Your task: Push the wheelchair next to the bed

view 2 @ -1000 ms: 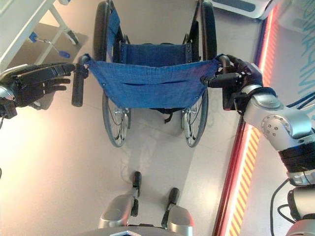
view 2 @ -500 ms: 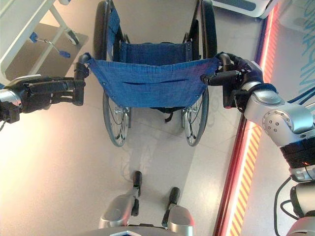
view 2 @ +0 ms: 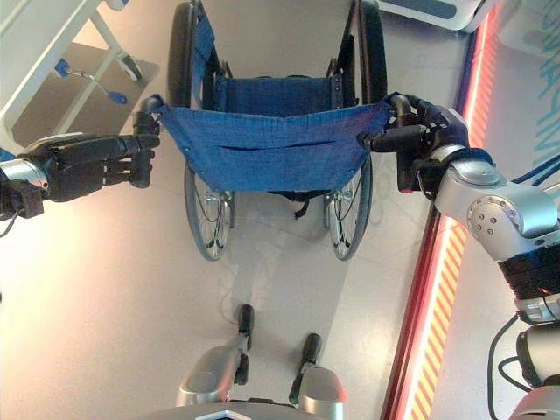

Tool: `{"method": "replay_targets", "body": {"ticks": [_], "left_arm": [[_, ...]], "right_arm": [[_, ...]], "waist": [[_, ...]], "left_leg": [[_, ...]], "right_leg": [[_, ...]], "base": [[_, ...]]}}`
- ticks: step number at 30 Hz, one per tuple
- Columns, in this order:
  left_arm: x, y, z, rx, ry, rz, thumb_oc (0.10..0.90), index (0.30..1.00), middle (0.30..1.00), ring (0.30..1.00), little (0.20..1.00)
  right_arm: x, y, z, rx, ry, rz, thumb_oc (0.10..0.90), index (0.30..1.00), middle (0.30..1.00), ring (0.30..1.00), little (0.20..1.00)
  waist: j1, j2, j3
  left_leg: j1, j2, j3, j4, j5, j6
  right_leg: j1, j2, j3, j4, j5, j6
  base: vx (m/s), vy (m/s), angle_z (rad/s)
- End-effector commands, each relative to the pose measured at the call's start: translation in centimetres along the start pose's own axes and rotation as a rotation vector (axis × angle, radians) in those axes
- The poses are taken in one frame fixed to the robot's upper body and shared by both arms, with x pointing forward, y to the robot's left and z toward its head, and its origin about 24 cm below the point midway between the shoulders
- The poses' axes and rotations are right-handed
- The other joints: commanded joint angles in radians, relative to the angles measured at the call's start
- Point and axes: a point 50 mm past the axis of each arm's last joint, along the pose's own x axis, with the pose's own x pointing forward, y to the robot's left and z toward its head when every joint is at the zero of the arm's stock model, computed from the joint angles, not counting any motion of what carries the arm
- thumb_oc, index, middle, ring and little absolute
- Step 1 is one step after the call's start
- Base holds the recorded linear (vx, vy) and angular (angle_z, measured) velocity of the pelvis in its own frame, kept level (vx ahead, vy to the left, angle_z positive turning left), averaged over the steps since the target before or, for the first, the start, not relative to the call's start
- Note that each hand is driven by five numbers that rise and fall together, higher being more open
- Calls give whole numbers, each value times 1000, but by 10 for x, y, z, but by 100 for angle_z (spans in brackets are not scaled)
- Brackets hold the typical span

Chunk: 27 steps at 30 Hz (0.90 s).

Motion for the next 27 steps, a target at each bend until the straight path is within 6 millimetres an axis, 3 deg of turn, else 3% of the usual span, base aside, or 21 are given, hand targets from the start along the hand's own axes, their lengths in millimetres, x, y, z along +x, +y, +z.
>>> {"method": "replay_targets", "body": {"ticks": [1, 20, 21, 22, 23, 24, 25, 27], "left_arm": [[-6, -3, 39, -76, -200, 4, 800, 900, 900, 900, 900], [19, -21, 33, -69, -122, -48, 800, 900, 900, 900, 900], [20, -23, 37, -65, -146, -54, 800, 900, 900, 900, 900], [20, -24, 38, -62, -157, -56, 800, 900, 900, 900, 900], [20, -25, 42, -66, -181, -56, 599, 599, 599, 599, 599], [20, -26, 44, -71, -199, -50, 535, 502, 502, 502, 502], [20, -27, 46, -78, -213, -44, 427, 340, 340, 340, 340], [21, -31, 55, -109, -267, -22, 400, 300, 300, 300, 300]], "right_arm": [[-5, 10, 36, -1, -161, 31, 800, 900, 900, 900, 900], [6, 24, 37, -36, -159, 55, 800, 900, 900, 900, 900], [7, 24, 37, -41, -158, 61, 739, 808, 808, 808, 808], [7, 24, 37, -42, -158, 62, 400, 300, 300, 300, 300], [7, 25, 36, -45, -157, 67, 400, 300, 300, 300, 300], [7, 25, 35, -45, -154, 69, 400, 300, 300, 300, 300], [8, 26, 34, -46, -153, 71, 400, 300, 300, 300, 300], [9, 28, 32, -47, -150, 80, 400, 300, 300, 300, 300]], "waist": [[-6, 19, -111], [-34, 14, -70], [-36, 14, -67], [-36, 14, -66], [-37, 14, -65], [-38, 13, -65], [-38, 13, -64], [-38, 10, -61]], "left_leg": [[64, 1, 53, 11, -84, -54], [44, 5, 65, 21, -75, -51], [45, 4, 65, 19, -75, -50], [45, 4, 66, 18, -74, -50], [46, 4, 66, 17, -74, -50], [47, 3, 66, 17, -75, -50], [47, 3, 66, 17, -75, -50], [47, 2, 66, 18, -75, -49]], "right_leg": [[-67, -49, -12, 49, 59, 23], [-100, -41, 28, 52, 73, 17], [-101, -40, 30, 51, 75, 17], [-102, -40, 31, 50, 76, 17], [-103, -40, 33, 51, 76, 17], [-103, -40, 34, 51, 77, 17], [-103, -40, 34, 51, 77, 17], [-104, -40, 34, 52, 78, 16]], "base": [[0, 0, 0], [0, 1, 0], [0, 0, 0], [0, 0, 0], [0, 0, 0], [0, 0, 0], [0, 0, 0], [0, 0, 0]]}}
